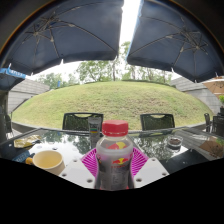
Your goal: Pour water
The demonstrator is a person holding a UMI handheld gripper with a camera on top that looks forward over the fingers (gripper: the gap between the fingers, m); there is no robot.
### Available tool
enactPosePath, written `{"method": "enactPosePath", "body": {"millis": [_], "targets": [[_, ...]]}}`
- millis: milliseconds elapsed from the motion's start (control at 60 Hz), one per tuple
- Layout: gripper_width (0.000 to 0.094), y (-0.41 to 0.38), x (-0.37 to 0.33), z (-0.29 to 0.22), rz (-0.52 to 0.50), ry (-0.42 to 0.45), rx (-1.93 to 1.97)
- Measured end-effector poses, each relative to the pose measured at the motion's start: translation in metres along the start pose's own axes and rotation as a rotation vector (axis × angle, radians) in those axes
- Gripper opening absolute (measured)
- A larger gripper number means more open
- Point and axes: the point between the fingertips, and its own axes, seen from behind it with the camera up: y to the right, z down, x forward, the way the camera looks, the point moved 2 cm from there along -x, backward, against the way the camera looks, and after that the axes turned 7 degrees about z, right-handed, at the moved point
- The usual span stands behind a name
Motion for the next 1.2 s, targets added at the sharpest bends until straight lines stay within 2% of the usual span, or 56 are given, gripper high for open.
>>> {"method": "enactPosePath", "body": {"millis": [117,217,250,300,317,367,500,800,867,1000,1200], "targets": [[0.0395,0.001,-0.003,-0.009,-0.002,0.010,0.004],[0.0535,-0.002,-0.003,-0.009,0.005,-0.016,-0.040],[0.0627,-0.004,-0.001,-0.003,0.016,-0.056,-0.061],[0.0827,0.000,-0.007,0.002,0.042,-0.115,-0.083],[0.0849,0.001,-0.010,0.000,0.050,-0.123,-0.087],[0.0822,0.004,-0.024,0.000,0.059,-0.121,-0.114],[0.0842,-0.011,-0.082,-0.010,0.039,-0.118,-0.158],[0.0835,-0.082,-0.219,0.002,-0.120,-0.175,-0.058],[0.0838,-0.083,-0.236,0.006,-0.123,-0.181,-0.069],[0.0839,-0.083,-0.252,0.010,-0.111,-0.121,-0.144],[0.0841,-0.081,-0.251,0.025,-0.104,-0.123,-0.086]]}}
